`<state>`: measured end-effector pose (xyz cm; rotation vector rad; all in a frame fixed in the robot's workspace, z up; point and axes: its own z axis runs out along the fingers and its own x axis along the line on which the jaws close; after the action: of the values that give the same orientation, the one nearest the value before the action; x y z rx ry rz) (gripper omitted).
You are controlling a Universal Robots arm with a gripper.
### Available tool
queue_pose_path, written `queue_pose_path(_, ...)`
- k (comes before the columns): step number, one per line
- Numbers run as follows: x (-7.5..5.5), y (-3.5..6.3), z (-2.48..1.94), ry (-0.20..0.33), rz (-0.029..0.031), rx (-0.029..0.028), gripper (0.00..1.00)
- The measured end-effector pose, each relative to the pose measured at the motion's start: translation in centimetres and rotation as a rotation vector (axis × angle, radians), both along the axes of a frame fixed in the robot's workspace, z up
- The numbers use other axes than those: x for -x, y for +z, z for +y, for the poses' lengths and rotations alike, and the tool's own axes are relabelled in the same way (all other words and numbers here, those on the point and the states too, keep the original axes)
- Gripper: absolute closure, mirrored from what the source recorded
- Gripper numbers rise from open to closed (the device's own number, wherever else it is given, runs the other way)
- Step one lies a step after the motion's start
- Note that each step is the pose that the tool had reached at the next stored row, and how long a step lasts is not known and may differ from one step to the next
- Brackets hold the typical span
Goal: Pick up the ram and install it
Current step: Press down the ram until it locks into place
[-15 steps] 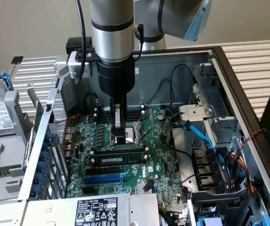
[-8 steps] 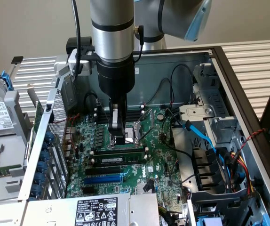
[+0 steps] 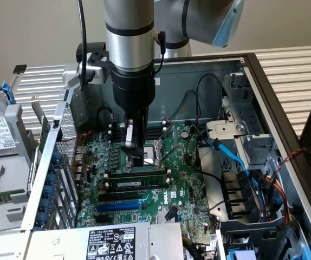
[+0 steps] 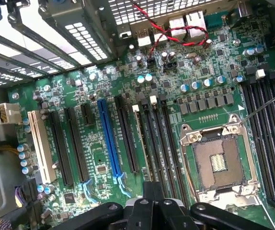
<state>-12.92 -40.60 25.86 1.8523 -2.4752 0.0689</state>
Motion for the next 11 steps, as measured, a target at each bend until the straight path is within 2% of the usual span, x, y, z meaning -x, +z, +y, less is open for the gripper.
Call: queue_pose_path(11,0.0,0.0,0.0,-0.151,-0.0006,0.0,0.9)
